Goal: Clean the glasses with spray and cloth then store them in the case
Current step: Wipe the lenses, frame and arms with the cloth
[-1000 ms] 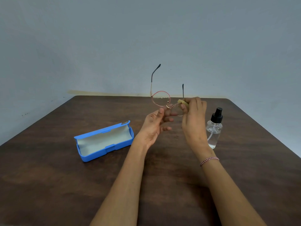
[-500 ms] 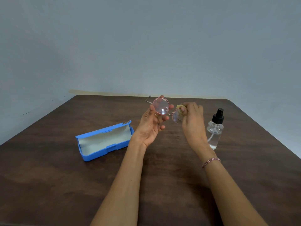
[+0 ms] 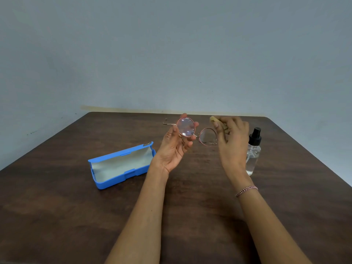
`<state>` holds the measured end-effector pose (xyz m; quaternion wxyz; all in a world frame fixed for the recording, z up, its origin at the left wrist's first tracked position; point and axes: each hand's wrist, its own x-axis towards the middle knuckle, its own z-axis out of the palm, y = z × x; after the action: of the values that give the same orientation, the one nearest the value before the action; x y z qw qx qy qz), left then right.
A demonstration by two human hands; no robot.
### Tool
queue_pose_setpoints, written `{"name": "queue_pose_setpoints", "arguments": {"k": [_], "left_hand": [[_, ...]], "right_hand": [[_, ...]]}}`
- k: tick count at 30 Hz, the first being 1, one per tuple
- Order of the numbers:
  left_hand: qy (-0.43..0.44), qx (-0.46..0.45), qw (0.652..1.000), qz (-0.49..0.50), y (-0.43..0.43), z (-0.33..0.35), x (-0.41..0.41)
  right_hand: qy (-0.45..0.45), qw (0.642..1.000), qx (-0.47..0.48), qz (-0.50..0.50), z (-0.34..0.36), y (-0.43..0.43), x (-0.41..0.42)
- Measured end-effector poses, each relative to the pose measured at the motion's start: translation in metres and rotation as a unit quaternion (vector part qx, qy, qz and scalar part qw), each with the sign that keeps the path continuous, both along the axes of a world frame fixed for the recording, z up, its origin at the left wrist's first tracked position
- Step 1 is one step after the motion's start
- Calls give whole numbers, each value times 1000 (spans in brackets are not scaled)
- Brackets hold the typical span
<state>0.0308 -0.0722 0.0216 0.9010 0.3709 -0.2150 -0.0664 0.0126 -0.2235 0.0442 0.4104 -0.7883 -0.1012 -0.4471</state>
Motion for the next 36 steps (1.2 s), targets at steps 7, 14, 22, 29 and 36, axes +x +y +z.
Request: {"name": "queue_pose_setpoints", "arguments": {"k": [7,14,22,29,36], "left_hand": [[-1,23,1000,-9,-1,-2,0],[-4,20,1000,-15,1,-2,1],[-15,70,997,-11,3,2,-4],[-18,105,994,-19,3,1,-4],[-29,45,998,-35,6,-2,3]], "right_hand": [[-58,993,-41,92,-3,21,-13],[-67,985,-91,129,-5,21,-14],[-68,985,-111,115,-4,18,-12],[-86,981,-123,126,-6,22,-13],[-89,977,-115,157,-5,23,-14]]}}
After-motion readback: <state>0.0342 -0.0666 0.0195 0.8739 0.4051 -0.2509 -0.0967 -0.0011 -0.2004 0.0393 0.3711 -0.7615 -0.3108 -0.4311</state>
